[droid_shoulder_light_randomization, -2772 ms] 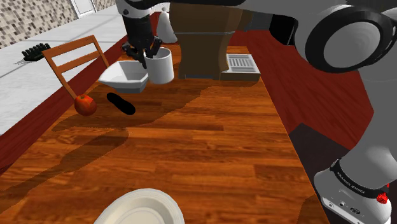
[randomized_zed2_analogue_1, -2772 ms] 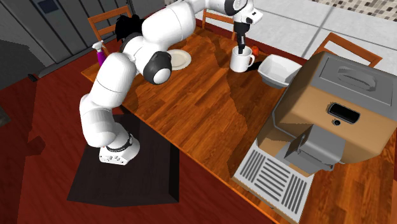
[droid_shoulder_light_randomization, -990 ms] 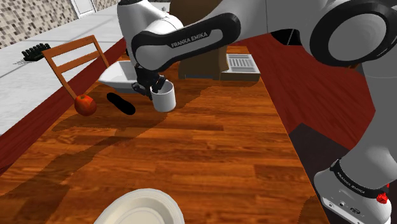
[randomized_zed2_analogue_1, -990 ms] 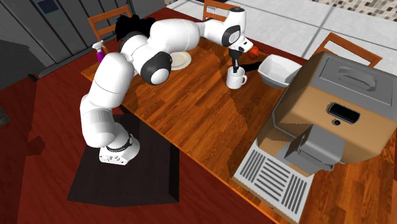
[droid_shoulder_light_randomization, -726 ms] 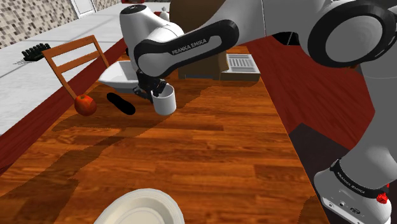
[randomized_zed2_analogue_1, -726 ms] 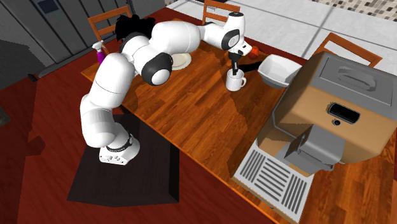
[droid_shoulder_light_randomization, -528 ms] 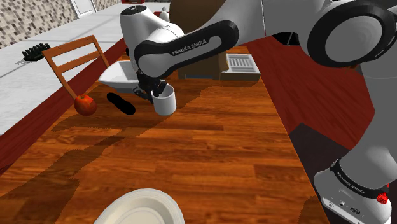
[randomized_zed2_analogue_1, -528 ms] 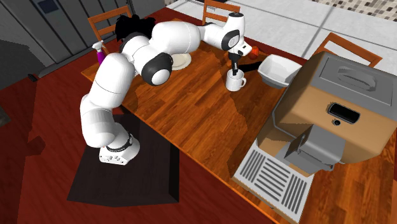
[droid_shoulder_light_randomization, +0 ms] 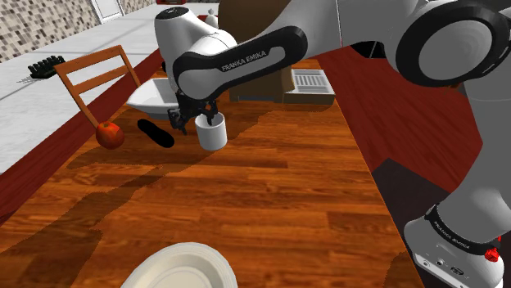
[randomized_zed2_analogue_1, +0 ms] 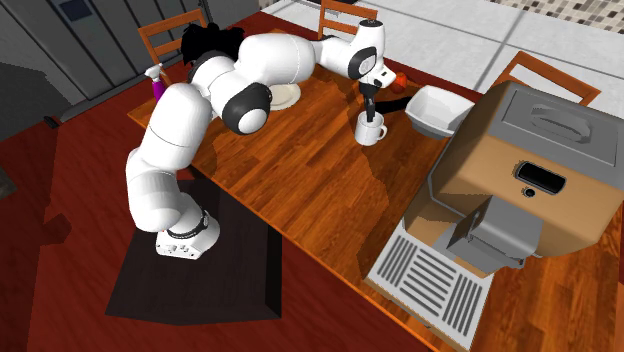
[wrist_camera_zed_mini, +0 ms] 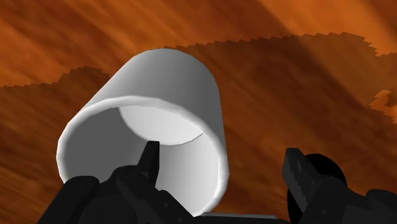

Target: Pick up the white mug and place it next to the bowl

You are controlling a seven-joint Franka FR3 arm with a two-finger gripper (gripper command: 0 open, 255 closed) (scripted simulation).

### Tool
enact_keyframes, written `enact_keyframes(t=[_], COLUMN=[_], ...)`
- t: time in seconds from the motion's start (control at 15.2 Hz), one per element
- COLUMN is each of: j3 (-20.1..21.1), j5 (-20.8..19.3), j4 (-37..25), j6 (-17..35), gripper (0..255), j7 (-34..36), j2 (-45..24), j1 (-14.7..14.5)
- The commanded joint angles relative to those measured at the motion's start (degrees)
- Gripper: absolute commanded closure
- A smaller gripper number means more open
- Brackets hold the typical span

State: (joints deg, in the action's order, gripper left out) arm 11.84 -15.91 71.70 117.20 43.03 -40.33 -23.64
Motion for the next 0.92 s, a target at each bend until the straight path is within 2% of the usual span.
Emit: enact_keyframes(t=[0.0,0.33,0.86], j3=[0.0,0.52,0.52], j5=[0.0,0.7,0.7], j4=[0.0,-2.37,-2.37], j6=[0.0,-5.26,-5.24], gripper=[0,0,0], j7=[0.0,-0.48,-0.48], j2=[0.0,2.91,2.91], j1=[0.0,-0.32,-0.32])
